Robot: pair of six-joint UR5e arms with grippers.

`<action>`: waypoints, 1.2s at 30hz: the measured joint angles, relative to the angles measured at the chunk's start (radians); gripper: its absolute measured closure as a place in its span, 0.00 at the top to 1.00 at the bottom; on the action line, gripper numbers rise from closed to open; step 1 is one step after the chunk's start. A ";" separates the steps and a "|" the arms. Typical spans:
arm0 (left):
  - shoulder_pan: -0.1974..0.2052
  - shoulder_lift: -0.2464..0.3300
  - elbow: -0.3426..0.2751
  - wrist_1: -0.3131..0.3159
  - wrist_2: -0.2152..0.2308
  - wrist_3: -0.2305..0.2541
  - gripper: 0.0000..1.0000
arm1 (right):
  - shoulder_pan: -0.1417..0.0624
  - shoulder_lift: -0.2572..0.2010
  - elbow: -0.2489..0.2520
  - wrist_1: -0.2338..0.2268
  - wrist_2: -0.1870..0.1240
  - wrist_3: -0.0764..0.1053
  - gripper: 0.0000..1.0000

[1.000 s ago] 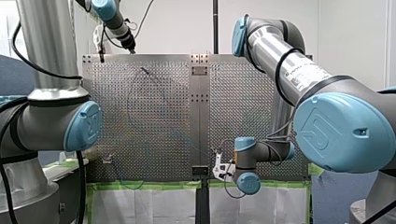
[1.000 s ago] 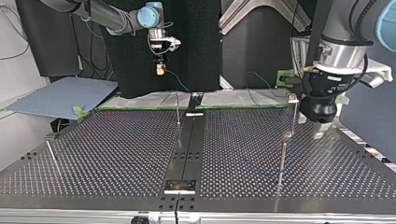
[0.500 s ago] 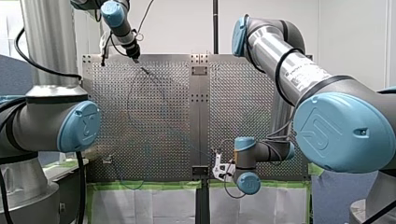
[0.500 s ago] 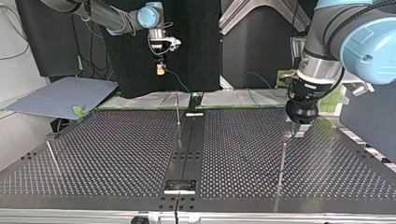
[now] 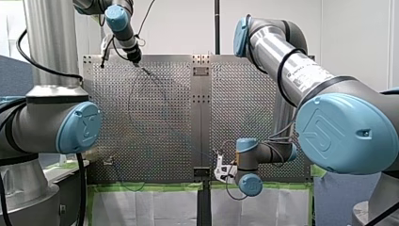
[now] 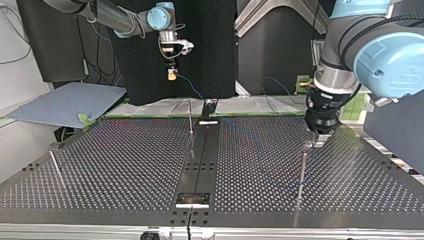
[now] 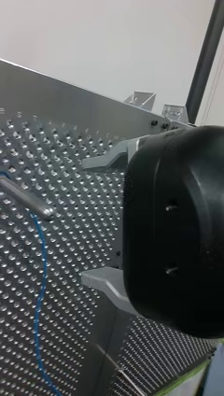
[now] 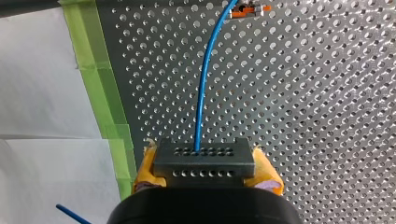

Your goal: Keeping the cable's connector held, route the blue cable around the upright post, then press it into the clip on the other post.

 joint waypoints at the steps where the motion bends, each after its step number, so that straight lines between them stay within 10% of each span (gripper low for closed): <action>1: 0.000 0.000 0.000 0.000 -0.005 0.000 1.00 | 0.000 0.000 0.000 0.000 0.000 0.000 0.00; 36: -0.015 0.001 0.000 0.016 -0.073 0.002 1.00 | 0.000 0.000 0.000 0.001 0.000 -0.006 0.00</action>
